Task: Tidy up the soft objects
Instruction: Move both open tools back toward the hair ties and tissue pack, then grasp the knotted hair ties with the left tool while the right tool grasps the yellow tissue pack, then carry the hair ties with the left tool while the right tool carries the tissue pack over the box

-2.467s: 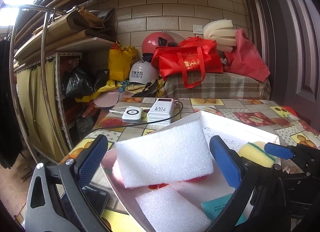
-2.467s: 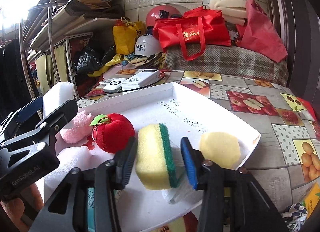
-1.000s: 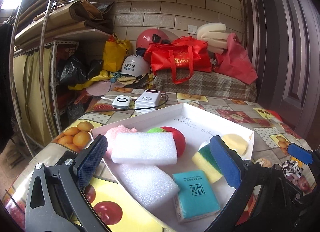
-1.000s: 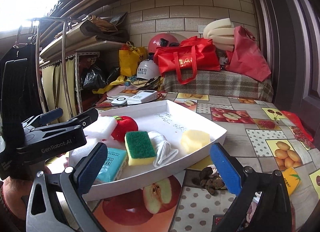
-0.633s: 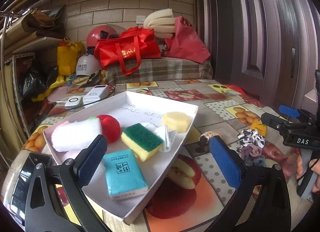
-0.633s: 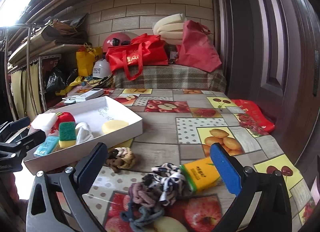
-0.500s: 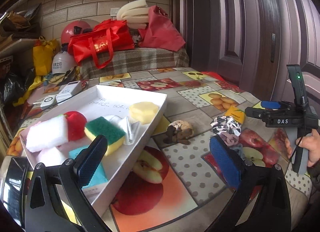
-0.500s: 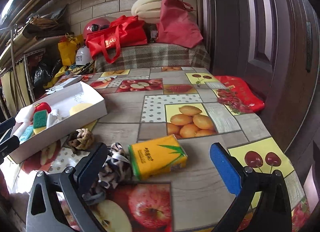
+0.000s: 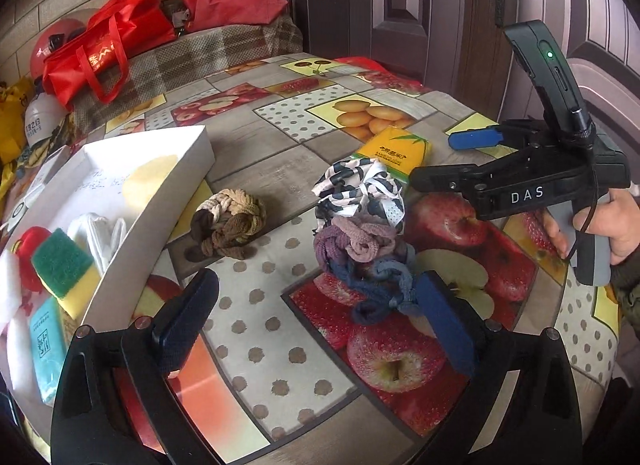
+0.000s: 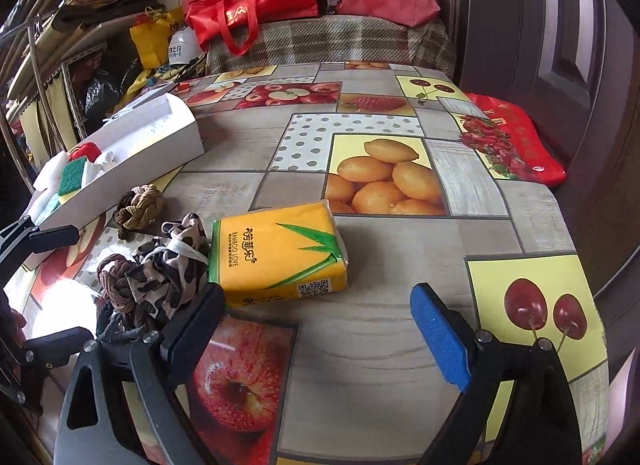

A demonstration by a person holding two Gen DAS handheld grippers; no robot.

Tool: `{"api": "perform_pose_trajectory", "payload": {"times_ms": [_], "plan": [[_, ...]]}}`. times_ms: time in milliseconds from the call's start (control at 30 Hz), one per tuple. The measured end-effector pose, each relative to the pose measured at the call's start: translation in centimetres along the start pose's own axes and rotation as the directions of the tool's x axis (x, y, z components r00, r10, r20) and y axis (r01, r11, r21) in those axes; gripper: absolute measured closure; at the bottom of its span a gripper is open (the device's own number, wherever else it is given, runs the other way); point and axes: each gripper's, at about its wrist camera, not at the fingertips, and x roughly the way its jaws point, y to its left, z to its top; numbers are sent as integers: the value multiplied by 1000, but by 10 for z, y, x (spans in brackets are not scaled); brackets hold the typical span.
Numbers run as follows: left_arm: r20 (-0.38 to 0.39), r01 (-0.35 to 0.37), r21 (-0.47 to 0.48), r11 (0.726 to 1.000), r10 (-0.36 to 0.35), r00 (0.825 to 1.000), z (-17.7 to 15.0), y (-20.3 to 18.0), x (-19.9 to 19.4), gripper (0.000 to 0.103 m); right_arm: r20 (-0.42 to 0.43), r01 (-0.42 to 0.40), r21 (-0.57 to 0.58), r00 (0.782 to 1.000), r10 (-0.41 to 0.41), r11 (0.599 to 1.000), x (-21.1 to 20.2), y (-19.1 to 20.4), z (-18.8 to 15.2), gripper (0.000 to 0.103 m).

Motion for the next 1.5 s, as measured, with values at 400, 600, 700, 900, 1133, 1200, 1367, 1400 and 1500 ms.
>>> {"api": "perform_pose_trajectory", "payload": {"times_ms": [400,600,700,900,1133,1200,1367,1400,1500], "plan": [[-118,50,-31,998,-54,992,15,-2,36,35,-77,-52,-71,996,47,996,31,12,20,29],[-94,73,-68,995,-80,992,14,4,33,66,-65,-8,-53,998,4,999,29,9,20,30],[-83,75,-75,994,-81,993,14,5,31,71,-36,-11,27,999,12,1000,23,-7,20,30],[78,55,-61,997,-51,996,11,4,-1,74,61,-10,148,998,1,989,4,-28,17,30],[288,-36,-56,998,51,956,2,5,-44,74,187,38,149,980,-66,988,-31,-14,4,30],[319,-85,-77,993,105,942,0,10,-50,74,246,96,137,961,-127,986,-44,-4,-1,30],[339,-151,-133,980,188,922,-5,29,-58,74,308,108,121,941,-141,987,-55,19,-5,30],[342,-166,-139,976,204,917,-6,32,-60,73,306,97,113,943,-128,989,-53,25,-4,30],[347,-207,-145,968,245,905,-12,40,-65,73,310,74,79,946,-94,994,-51,46,-3,30]]}}
